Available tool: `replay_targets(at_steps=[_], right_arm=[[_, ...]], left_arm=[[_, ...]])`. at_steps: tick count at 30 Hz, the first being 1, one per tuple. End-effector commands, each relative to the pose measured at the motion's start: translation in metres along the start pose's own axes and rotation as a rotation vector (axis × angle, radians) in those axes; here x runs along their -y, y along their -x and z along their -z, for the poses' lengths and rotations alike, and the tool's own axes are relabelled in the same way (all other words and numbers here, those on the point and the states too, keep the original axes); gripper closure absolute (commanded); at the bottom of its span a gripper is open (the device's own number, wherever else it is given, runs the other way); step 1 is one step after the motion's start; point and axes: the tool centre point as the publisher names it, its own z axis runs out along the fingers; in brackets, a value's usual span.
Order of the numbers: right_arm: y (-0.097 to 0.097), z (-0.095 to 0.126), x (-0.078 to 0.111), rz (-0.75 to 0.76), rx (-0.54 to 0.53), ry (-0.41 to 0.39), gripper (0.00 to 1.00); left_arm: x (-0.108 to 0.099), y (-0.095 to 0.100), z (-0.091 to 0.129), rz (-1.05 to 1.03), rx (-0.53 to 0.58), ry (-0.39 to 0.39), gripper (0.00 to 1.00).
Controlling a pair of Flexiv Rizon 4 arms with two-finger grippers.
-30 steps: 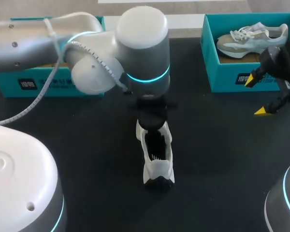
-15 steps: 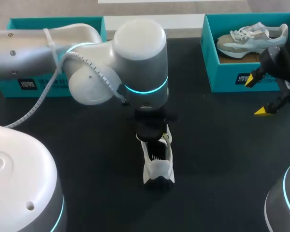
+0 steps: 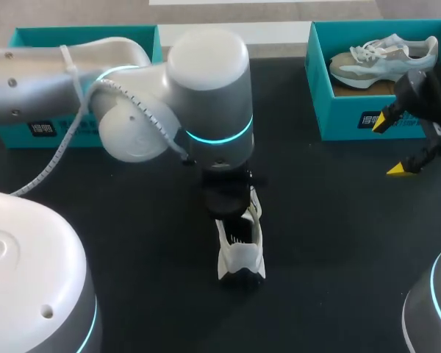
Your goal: Take the shoe out of the shoebox, open the shoe tongue, remove and reinsert the insole, then place the shoe into the shoebox
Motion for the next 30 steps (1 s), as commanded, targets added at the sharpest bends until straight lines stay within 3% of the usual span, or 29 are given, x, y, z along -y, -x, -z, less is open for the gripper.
replay_targets(at_steps=[1,5,11,12,13,30], right_arm=[[0.001,-0.001,0.0,0.0,-0.001,-0.002,0.0],[0.001,-0.001,0.0,0.0,-0.001,-0.002,0.0],[0.001,-0.001,0.0,0.0,-0.001,-0.002,0.0],[0.001,-0.001,0.0,0.0,-0.001,-0.002,0.0],[0.001,-0.001,0.0,0.0,-0.001,-0.002,0.0],[0.001,-0.001,0.0,0.0,-0.001,-0.002,0.0]], left_arm=[[0.005,0.001,-0.004,0.012,0.0,0.004,0.65],[0.006,-0.003,0.011,0.109,-0.001,-0.013,0.66],[0.006,-0.012,0.039,0.492,-0.046,-0.028,0.62],[0.007,-0.014,0.043,0.535,-0.028,-0.039,0.45],[0.007,-0.014,0.043,0.535,-0.028,-0.039,0.0],[0.007,-0.014,0.043,0.535,-0.028,-0.039,0.0]])
